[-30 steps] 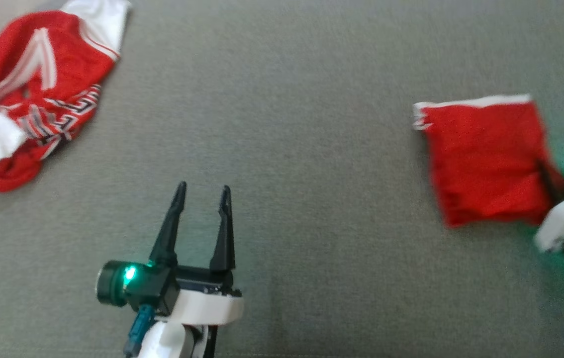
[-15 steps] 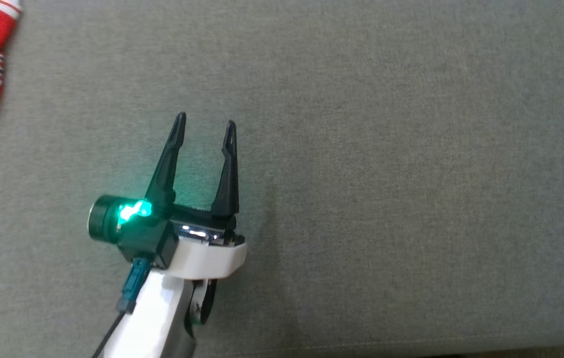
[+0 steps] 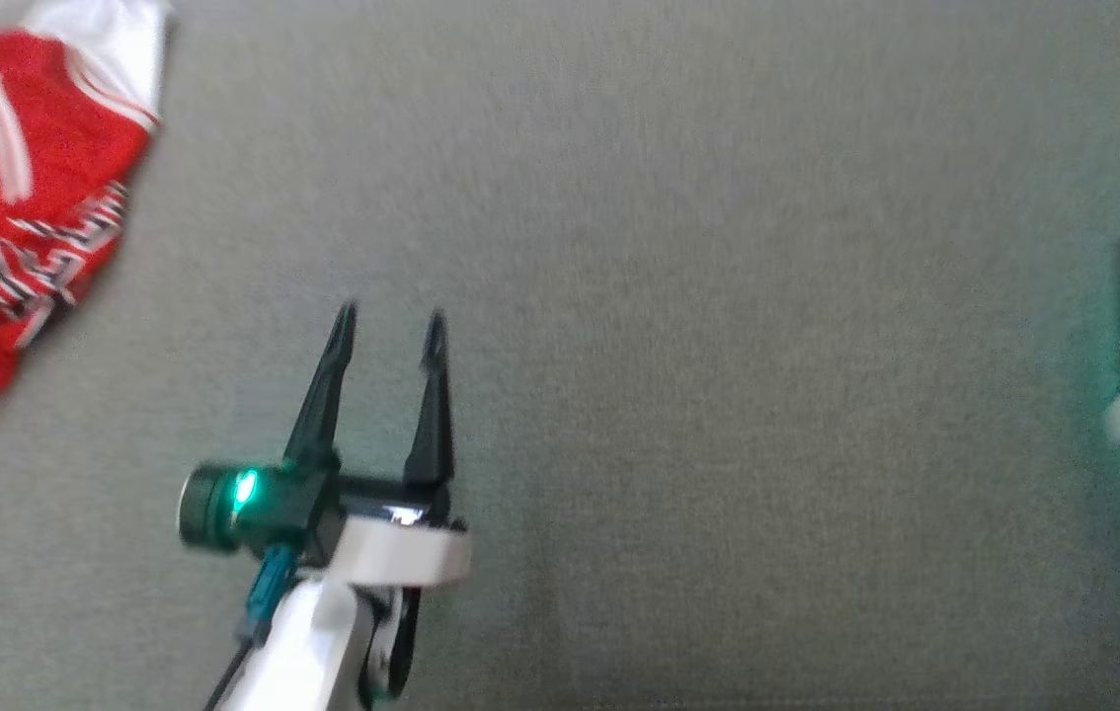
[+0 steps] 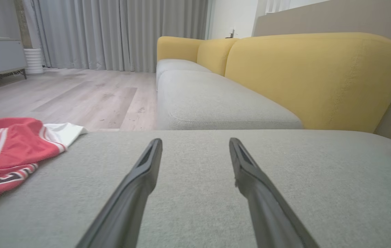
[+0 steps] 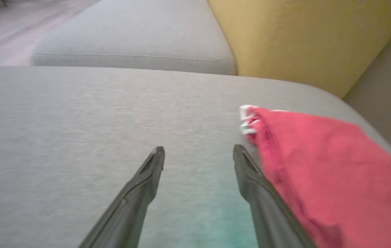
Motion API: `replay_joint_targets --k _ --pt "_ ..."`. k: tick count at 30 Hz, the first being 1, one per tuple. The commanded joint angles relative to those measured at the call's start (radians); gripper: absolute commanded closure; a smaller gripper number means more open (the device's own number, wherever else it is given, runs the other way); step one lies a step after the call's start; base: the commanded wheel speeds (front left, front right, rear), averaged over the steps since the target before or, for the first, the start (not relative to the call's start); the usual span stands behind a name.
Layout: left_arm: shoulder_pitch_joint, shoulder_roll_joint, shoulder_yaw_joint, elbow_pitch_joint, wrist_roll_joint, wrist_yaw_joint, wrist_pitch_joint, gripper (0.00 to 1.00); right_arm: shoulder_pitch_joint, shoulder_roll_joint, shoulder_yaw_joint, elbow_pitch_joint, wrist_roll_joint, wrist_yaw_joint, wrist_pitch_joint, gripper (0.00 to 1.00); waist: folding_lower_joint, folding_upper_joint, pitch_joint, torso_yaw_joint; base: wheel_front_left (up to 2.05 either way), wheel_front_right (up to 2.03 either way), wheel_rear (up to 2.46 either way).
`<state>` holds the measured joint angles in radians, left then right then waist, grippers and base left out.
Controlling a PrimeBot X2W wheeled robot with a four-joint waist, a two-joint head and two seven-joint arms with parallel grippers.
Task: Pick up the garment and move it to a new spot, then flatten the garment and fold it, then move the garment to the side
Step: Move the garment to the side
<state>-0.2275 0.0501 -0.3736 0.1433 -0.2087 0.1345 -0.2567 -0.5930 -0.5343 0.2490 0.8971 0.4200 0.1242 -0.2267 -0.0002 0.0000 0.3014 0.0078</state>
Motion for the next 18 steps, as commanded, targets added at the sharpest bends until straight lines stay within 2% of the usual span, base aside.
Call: replay_joint_targets --k 1,3,4,8,12,18 --pt "0.016 0.0 0.048 -0.009 0.0 0.009 -0.005 0.0 0.064 0.021 0.008 -0.044 0.013 0.007 -0.023 0.0 0.0002 0.0 -0.135 0.034 0.0 0.0 0.0" --pt "0.043 0.0 0.058 0.027 0.0 0.005 -0.005 0.0 0.13 0.097 0.027 -0.086 0.021 0.007 -0.031 0.0 0.0002 0.0 -0.197 0.044 0.0 0.0 0.0" --pt "0.067 0.0 0.066 0.065 -0.002 -0.002 -0.005 0.0 0.198 0.154 0.033 -0.144 0.016 0.007 -0.034 0.0 0.0002 0.0 -0.258 0.055 0.0 0.0 0.0" --pt "0.097 0.0 0.092 0.116 0.011 -0.02 -0.005 0.0 0.344 0.26 -0.026 -0.326 -0.045 0.007 -0.035 0.0 0.0002 0.0 -0.335 0.065 0.0 0.0 0.0" --pt "0.122 0.009 0.123 0.15 0.049 -0.02 -0.005 0.0 0.482 0.369 -0.098 -0.494 -0.135 0.007 -0.035 0.0 0.0002 0.0 -0.39 0.067 0.0 0.0 0.0" --pt "0.167 0.009 0.165 0.17 0.062 -0.034 -0.005 0.0 0.603 0.443 -0.138 -0.602 -0.208 0.007 -0.035 0.0 0.0002 0.0 -0.434 0.06 0.0 0.0 0.0"
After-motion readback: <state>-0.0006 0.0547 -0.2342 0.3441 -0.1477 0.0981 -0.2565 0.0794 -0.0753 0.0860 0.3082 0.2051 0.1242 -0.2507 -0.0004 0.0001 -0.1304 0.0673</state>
